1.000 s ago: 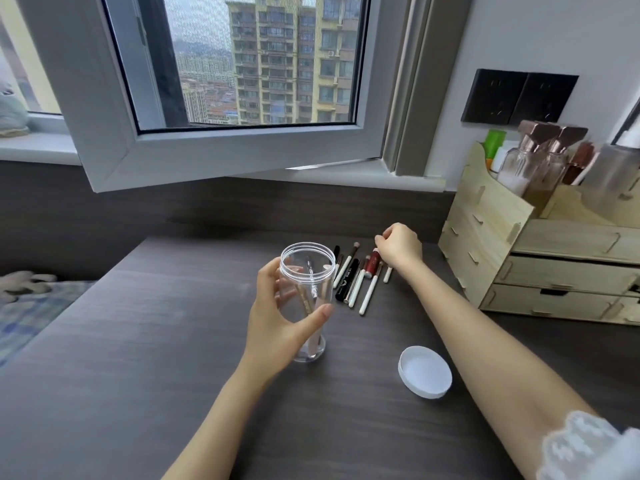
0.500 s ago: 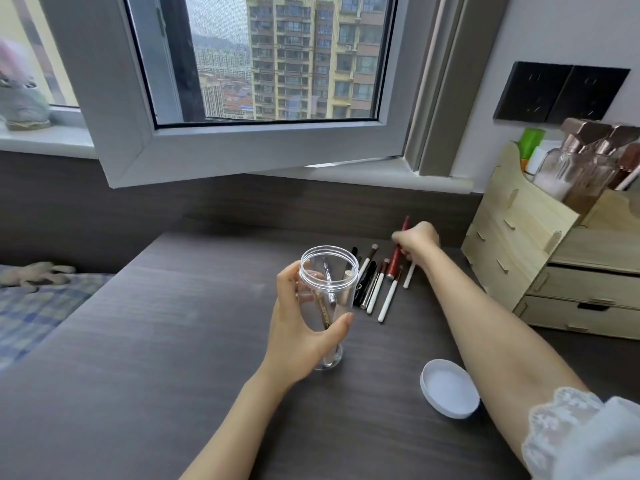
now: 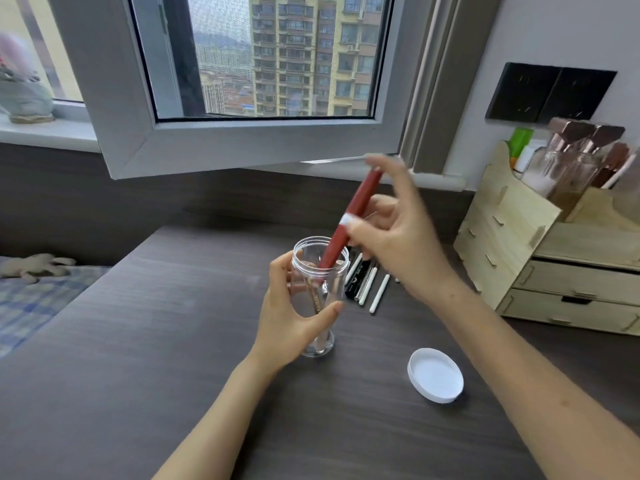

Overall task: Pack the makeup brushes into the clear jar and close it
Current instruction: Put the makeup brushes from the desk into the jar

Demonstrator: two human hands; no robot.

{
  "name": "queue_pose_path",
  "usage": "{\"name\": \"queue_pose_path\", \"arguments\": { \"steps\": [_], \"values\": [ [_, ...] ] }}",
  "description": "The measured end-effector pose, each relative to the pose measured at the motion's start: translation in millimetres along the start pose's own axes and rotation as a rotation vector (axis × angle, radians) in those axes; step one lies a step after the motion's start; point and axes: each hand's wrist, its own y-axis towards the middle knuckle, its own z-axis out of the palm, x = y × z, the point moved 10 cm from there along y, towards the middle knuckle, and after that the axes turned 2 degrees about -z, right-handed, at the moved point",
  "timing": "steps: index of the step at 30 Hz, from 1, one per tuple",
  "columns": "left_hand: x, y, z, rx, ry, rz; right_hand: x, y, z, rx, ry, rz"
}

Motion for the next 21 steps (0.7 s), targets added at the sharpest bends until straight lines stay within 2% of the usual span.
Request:
{"name": "queue_pose_path", "arguments": {
  "steps": [4, 8, 10, 12, 14, 15, 16, 17, 19, 21],
  "values": [
    [-2.1, 0.2, 0.4, 0.015, -0.017, -0.007, -9.6, -13.5, 24.5, 0.122, -0.389, -0.029],
    [-1.6, 1.8, -2.6, 0.028, -0.036, -0.006, -16.6, -12.3, 31.0, 0.217, -0.476, 0.018],
    [-1.1, 2.0, -4.8, 0.030, -0.039, 0.002, -15.7, -9.5, 37.7, 0.321, -0.425, 0.016],
    [-0.5, 1.9, -7.0, 0.027, -0.035, 0.008, -15.7, -2.3, 32.9, 0.337, -0.219, 0.032],
    [0.8, 2.4, -10.4, 0.017, -0.025, 0.009, -27.2, 10.7, 8.5, 0.191, -0.022, 0.066],
    [2.3, 2.8, -12.3, 0.010, -0.026, 0.004, -39.3, 16.3, -5.1, 0.101, -0.032, 0.084],
    [4.0, 3.1, -14.0, 0.005, -0.029, -0.002, -54.2, 19.8, -14.7, 0.047, -0.138, 0.102],
    [5.7, 3.4, -15.3, 0.002, -0.030, -0.007, -70.7, 21.8, -16.9, 0.066, -0.326, 0.117],
    [7.8, 3.6, -16.5, -0.002, -0.026, -0.014, -109.9, 17.3, 0.2, 0.297, -0.794, 0.110],
    [8.5, 3.4, -16.2, 0.000, -0.021, -0.019, -144.9, 4.8, 23.7, 0.564, -1.115, 0.019]
  ]
}}
